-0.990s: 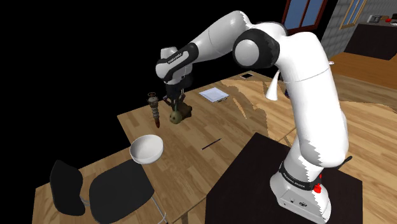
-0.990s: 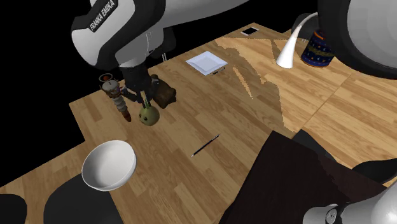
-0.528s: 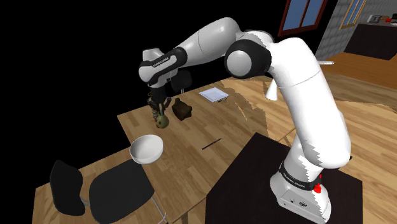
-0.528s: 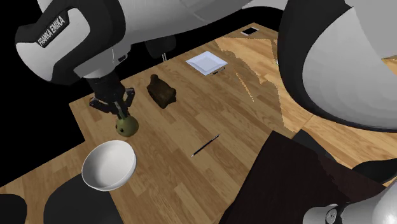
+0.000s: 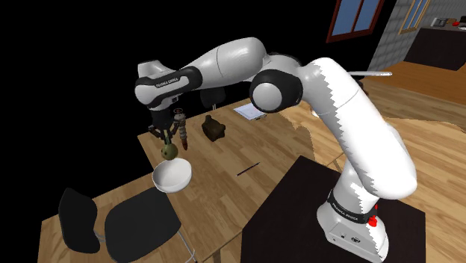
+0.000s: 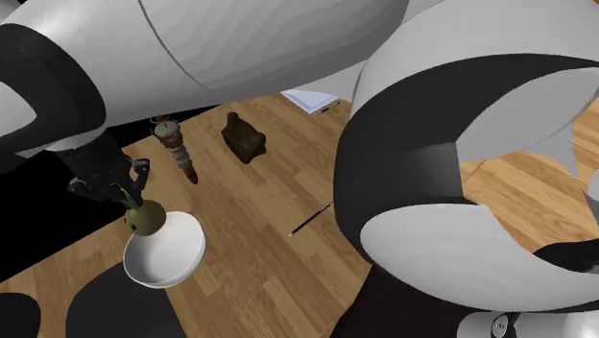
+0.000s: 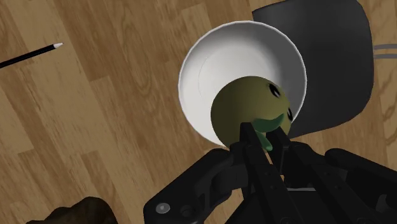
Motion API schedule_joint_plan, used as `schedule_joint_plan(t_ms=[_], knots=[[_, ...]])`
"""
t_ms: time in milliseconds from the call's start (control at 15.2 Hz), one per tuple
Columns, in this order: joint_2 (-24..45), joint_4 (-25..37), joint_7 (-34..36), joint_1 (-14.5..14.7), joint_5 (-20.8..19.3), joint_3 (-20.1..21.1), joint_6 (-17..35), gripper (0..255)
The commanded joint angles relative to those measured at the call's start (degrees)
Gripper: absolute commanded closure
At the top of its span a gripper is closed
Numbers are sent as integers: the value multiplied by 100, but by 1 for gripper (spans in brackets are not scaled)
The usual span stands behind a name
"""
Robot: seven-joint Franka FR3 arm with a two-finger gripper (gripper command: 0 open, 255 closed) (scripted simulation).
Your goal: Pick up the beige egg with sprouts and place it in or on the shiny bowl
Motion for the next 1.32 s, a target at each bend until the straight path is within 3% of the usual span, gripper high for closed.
schedule_joint_plan(t_ms=[0,1254], knots=[[277,457,130,82,-9,19,-169,255],[936,243,59,81,24,41,702,255]])
